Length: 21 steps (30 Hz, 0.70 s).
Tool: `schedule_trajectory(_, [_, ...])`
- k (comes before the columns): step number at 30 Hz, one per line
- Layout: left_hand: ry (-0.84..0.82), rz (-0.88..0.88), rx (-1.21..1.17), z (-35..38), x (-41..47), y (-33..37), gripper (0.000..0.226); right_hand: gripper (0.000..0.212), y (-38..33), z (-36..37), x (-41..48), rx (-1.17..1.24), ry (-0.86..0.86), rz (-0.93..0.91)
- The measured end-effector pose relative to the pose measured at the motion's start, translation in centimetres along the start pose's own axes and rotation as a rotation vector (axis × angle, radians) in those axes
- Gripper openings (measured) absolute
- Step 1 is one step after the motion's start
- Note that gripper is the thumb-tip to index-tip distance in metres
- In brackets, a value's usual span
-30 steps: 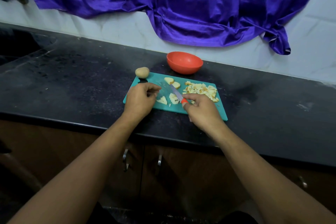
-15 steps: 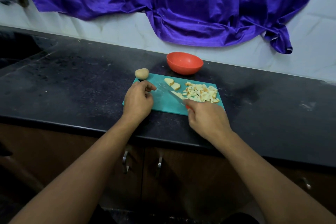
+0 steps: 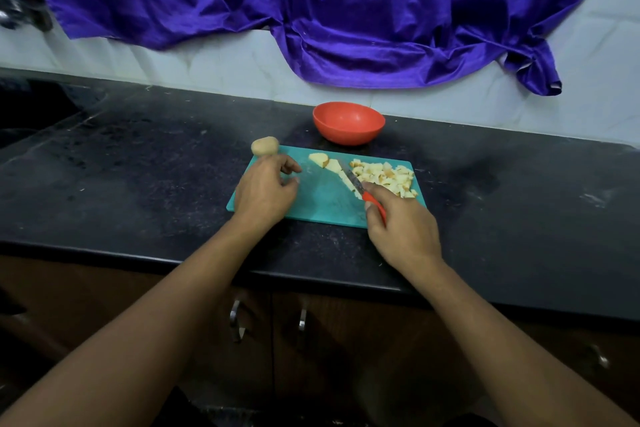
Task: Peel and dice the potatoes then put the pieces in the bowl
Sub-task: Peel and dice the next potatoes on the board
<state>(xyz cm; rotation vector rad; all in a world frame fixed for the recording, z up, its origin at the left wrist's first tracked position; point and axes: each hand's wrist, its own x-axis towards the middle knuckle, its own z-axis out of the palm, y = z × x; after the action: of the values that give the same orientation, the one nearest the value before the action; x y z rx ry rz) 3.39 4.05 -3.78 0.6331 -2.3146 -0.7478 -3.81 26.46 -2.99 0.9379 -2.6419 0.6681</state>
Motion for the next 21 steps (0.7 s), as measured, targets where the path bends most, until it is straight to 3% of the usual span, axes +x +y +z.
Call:
schedule_trajectory(4, [-0.118, 0.141, 0.111, 1.7, 4.0, 1.5, 0.041, 0.043, 0.1, 0.0, -0.1, 0.035, 0.017, 0.007])
schedule_trajectory(7, [-0.358, 0.264, 0.179, 3.3, 6.8, 2.4, 0.066, 0.043, 0.0, 0.0, -0.1, 0.053, 0.024, 0.014])
schedule_trajectory(10, [-0.554, 0.27, 0.164, 4.6, 8.2, 2.3, 0.067, 0.043, 0.1, -0.1, 0.0, 0.058, 0.025, 0.029])
schedule_trajectory(17, [-0.319, 0.345, 0.192, 4.4, 6.4, 0.4, 0.04, 0.043, 0.4, 0.1, 0.3, 0.054, 0.02, 0.036])
schedule_trajectory(21, [-0.277, 0.333, 0.169, 3.1, 3.9, -0.4, 0.033, 0.042, 0.4, 0.1, 0.2, 0.045, 0.023, 0.034])
